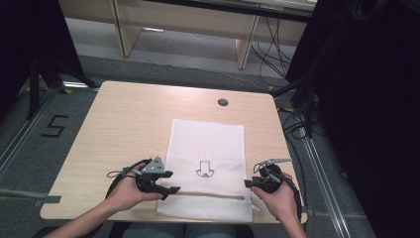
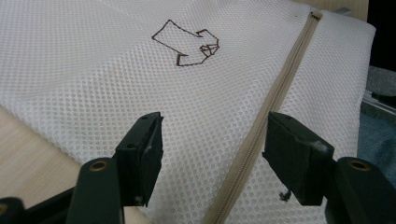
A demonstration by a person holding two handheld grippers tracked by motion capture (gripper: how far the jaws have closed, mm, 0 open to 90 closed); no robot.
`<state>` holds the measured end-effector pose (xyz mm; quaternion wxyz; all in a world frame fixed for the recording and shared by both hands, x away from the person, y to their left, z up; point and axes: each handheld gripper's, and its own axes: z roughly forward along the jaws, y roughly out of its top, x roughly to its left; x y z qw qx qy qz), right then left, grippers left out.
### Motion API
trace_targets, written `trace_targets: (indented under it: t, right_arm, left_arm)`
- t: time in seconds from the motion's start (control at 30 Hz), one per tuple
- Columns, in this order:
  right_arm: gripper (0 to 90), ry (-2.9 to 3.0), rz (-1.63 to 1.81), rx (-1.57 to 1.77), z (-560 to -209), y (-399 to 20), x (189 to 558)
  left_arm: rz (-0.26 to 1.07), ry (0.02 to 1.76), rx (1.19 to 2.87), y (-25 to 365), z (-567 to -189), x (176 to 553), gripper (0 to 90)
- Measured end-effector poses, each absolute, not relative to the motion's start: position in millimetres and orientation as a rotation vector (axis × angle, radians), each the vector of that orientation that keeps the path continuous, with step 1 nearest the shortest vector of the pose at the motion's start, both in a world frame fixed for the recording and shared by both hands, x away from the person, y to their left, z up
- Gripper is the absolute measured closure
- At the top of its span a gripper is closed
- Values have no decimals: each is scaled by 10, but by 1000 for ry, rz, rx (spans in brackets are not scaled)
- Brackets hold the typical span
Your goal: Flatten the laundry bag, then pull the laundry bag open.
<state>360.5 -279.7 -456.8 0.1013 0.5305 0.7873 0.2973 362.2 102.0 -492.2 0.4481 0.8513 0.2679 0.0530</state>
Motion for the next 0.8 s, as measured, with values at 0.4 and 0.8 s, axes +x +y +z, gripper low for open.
trace_targets:
  t: [0.4,0.8]
  right_arm:
    - [828,2465,731,1546,-4543,-2719,3616]
    - [900,2526,680,1593,-4572,-2693,3544]
  left_arm:
    - [109,684,2091,1060,-4950,3600,403]
    - [103,645,2094,1020,-4953,3637,404]
